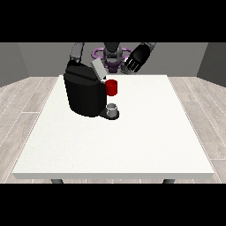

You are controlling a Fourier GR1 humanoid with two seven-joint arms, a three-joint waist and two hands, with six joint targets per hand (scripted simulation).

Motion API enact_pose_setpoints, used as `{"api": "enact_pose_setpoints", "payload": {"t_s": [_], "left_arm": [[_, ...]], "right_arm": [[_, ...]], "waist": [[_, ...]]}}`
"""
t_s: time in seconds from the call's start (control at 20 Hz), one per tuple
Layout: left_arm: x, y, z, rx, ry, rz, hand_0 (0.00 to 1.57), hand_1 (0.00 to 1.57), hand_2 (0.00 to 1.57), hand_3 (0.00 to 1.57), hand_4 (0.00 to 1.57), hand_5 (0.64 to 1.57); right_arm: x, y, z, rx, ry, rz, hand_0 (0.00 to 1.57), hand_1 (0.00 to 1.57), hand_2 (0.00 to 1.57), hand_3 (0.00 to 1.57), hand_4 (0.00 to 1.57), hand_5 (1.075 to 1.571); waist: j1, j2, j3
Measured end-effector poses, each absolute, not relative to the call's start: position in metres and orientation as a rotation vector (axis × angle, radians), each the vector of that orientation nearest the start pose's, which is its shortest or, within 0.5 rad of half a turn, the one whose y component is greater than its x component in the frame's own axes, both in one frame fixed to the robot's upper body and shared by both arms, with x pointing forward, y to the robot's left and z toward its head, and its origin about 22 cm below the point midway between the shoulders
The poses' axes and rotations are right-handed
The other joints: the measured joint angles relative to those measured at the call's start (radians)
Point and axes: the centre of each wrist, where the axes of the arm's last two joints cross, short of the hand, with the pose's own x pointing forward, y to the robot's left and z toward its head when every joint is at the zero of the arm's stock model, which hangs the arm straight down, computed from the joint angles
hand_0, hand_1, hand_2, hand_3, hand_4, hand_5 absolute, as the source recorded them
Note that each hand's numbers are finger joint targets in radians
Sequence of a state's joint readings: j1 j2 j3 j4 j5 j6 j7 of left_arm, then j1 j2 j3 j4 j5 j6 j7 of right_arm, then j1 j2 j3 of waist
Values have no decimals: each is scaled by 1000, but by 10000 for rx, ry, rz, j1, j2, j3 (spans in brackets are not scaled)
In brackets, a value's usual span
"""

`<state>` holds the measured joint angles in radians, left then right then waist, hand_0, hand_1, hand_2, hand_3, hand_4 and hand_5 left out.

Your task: Insert the coffee pod into the coffee machine and close the lid

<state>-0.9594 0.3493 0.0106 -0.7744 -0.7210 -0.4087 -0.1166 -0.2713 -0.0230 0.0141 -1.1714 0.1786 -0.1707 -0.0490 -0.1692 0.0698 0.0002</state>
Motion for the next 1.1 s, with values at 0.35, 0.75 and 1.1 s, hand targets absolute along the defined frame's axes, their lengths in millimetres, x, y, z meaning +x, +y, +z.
{"api": "enact_pose_setpoints", "payload": {"t_s": [0.35,0.75,1.1], "left_arm": [[453,238,208,5215,-14624,-11223,1174,1174,1254,1266,479,1571],[458,242,249,5912,-15042,-10972,1265,1265,1303,1256,465,1571],[458,247,261,6214,-15363,-10997,1188,1188,1258,1219,461,1571]], "right_arm": [[315,-198,-3,-1934,-15785,1821,0,0,0,0,0,1571],[331,-200,31,-2168,-16594,1766,0,0,0,0,263,1571],[338,-205,49,-2211,-17055,1563,0,0,0,0,60,1571]], "waist": [[-695,454,1],[-1119,1231,-1],[-1285,1843,0]]}}
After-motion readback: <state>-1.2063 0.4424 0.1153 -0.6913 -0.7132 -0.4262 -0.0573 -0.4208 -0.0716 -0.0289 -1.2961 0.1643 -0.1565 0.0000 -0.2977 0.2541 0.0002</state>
